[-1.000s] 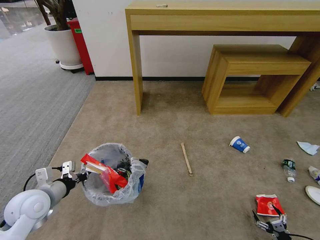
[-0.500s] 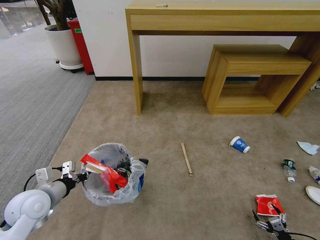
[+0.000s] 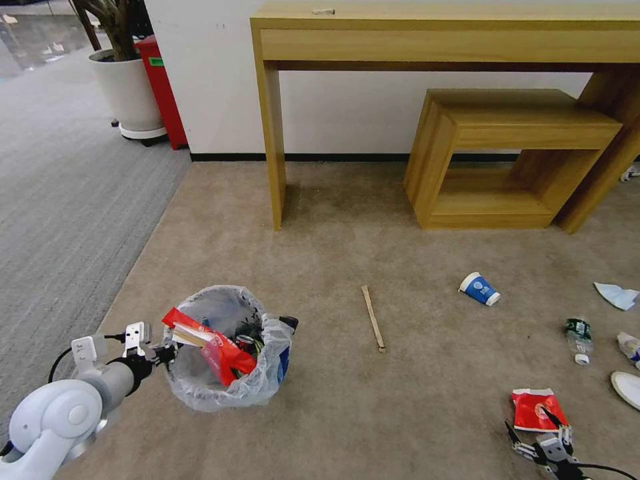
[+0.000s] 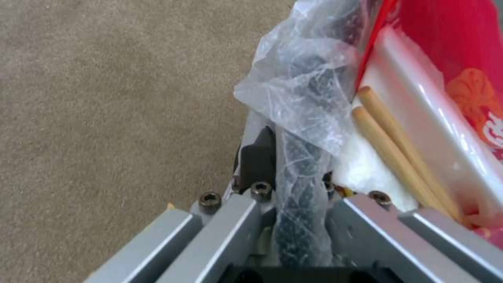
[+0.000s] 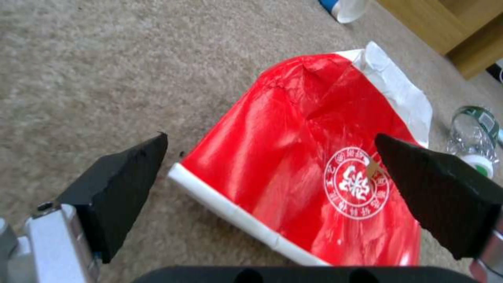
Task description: Pick up the trash bin and place the garbage on the floor into it.
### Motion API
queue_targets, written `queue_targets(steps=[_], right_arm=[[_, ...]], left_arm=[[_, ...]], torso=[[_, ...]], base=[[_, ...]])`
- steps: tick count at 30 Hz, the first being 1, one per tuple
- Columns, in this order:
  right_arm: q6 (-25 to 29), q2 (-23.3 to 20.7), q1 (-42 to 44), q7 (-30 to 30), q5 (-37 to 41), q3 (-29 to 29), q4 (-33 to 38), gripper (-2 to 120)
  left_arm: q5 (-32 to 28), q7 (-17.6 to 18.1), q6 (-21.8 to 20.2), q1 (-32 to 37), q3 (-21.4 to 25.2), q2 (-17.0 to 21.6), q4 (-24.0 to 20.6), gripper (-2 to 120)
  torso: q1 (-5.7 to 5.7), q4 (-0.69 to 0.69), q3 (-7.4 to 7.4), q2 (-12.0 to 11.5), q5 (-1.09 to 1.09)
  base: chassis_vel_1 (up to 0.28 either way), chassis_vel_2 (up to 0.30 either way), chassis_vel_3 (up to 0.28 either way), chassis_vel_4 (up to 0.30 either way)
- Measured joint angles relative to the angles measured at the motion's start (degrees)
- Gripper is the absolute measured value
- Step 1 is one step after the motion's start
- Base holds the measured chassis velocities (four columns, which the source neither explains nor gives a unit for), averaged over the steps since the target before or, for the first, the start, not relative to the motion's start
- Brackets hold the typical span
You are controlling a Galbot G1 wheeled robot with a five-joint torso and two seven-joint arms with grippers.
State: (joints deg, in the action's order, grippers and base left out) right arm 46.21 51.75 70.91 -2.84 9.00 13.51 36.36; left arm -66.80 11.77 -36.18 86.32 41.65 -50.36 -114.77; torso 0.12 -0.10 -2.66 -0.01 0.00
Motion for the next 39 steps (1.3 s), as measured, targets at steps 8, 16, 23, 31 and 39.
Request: queue_targets(steps=[8,16,23,31,39], right_arm=[[0.0,0.3,-1.5,-0.2,-2.5,0.5,-2.1,100],[0.1,0.6,-3.5,-1.4,-6.1,2.0,-4.3,100],[0.1,0.7,-4.6,-1.8,-7.5,2.5,-5.3,100],[0.1,1.0,-5.9,-3.3,-11.7,4.0,-6.7,100],[0.1,1.5,-5.9,-3.8,-12.3,4.5,-6.4,92]], left_arm=[[0.0,-0.1,0.1,0.2,0.1,-0.2,-0.1,0],[0.1,-0.2,0.2,0.0,-0.1,-0.6,-0.1,0],[0.2,-0.2,0.2,-0.1,-0.3,-0.7,0.0,0],[0.3,-0.2,0.2,-0.2,-0.4,-0.9,0.2,0],[0.3,0.0,0.2,-0.6,-1.0,-0.9,0.3,0]], torso=[[0.00,0.00,0.00,0.0,0.00],[0.00,0.00,0.00,0.0,0.00],[0.00,0.00,0.00,0.0,0.00],[0.00,0.00,0.00,0.0,0.00],[0.00,0.00,0.00,0.0,0.00]], base=[[0.000,0.000,0.000,0.000],[0.000,0.000,0.000,0.000],[0.000,0.000,0.000,0.000],[0.000,0.000,0.000,0.000],[0.000,0.000,0.000,0.000]])
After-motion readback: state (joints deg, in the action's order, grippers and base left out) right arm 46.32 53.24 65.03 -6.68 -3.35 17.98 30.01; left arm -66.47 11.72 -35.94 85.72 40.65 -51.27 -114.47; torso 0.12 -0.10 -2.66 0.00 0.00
